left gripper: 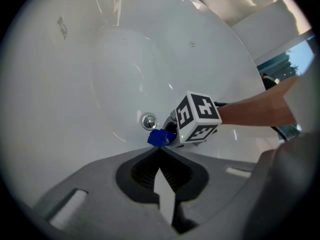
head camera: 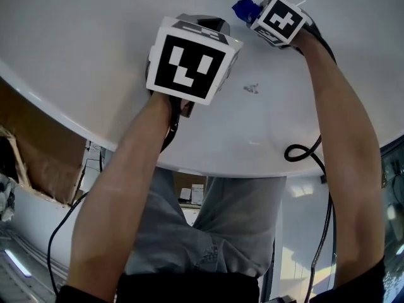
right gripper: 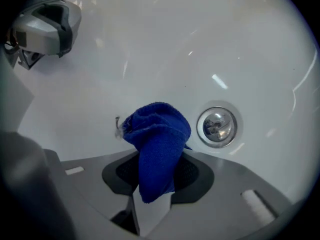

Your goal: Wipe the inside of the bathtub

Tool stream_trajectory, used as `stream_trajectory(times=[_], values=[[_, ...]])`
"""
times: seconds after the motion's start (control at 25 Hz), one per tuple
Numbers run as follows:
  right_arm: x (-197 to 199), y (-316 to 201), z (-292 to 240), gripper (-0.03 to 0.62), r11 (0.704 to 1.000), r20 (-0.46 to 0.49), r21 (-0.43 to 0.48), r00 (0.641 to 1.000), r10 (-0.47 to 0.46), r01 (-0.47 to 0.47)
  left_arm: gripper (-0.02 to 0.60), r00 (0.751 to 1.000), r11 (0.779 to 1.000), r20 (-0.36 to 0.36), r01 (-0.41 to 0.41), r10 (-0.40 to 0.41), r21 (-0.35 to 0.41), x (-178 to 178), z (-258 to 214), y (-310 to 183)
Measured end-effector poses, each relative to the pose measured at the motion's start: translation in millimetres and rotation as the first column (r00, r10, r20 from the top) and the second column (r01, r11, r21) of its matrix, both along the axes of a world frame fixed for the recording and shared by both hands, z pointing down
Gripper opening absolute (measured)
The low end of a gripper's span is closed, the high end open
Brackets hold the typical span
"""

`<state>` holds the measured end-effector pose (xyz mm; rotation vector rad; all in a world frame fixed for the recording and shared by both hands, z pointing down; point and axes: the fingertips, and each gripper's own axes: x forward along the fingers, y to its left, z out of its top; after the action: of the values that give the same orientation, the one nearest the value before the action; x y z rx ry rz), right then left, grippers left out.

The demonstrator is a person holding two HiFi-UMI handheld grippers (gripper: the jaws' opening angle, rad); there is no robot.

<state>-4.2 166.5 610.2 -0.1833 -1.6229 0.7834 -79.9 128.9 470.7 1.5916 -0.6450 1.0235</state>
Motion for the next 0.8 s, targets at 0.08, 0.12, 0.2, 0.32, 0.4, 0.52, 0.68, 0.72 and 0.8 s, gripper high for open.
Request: stream_trajectory(times=[0.08,0.12,0.2,0.32,0.4,0.52,0.68,0.72,0.8], values=[[-1,8,3,0.141,1.0,-0.016,-0.01,1.0,-0.009,0.009,0.002,1.0,1.0,-0.015,-0.008,0.008,-0.003,2,0,2],[0,13,4,0.141,1.0,-0.025,-0.014,1.0,-0.002,0.002,0.002,1.0,1.0,-0.018,-0.015,0.015,-0.001,3,-1,3],[1,18,5,0.141,0.999,-0.037,-0.016,0.999,0.029,-0.03,0.002,0.999,1.0,-0.02,-0.025,0.025,0.009,5,0,3],[2,20,1,0.141,0.998,-0.035,-0.027,0.998,0.053,-0.054,0.002,0.999,0.999,-0.013,-0.036,0.036,0.008,5,0,4],[0,23,-4,0.141,0.998,-0.021,-0.042,0.998,0.051,-0.051,0.002,0.999,0.999,-0.012,-0.04,0.04,0.012,4,1,4],[-3,32,-19,0.137,0.997,0.005,-0.056,0.999,0.05,-0.05,0.002,0.999,0.999,-0.004,-0.045,0.045,0.006,4,1,9],[-9,39,-49,0.127,0.997,0.061,-0.048,0.997,0.057,-0.054,0.002,0.997,0.997,-0.009,-0.072,0.072,0.002,9,-7,12],[-10,41,-57,0.127,0.997,0.075,-0.052,0.995,0.06,-0.056,0.002,0.997,0.997,-0.007,-0.08,0.08,0.004,9,-8,12],[-12,47,-71,0.127,0.996,0.099,-0.063,0.993,0.064,-0.058,0.002,0.996,0.996,-0.007,-0.087,0.087,0.007,10,-11,13]])
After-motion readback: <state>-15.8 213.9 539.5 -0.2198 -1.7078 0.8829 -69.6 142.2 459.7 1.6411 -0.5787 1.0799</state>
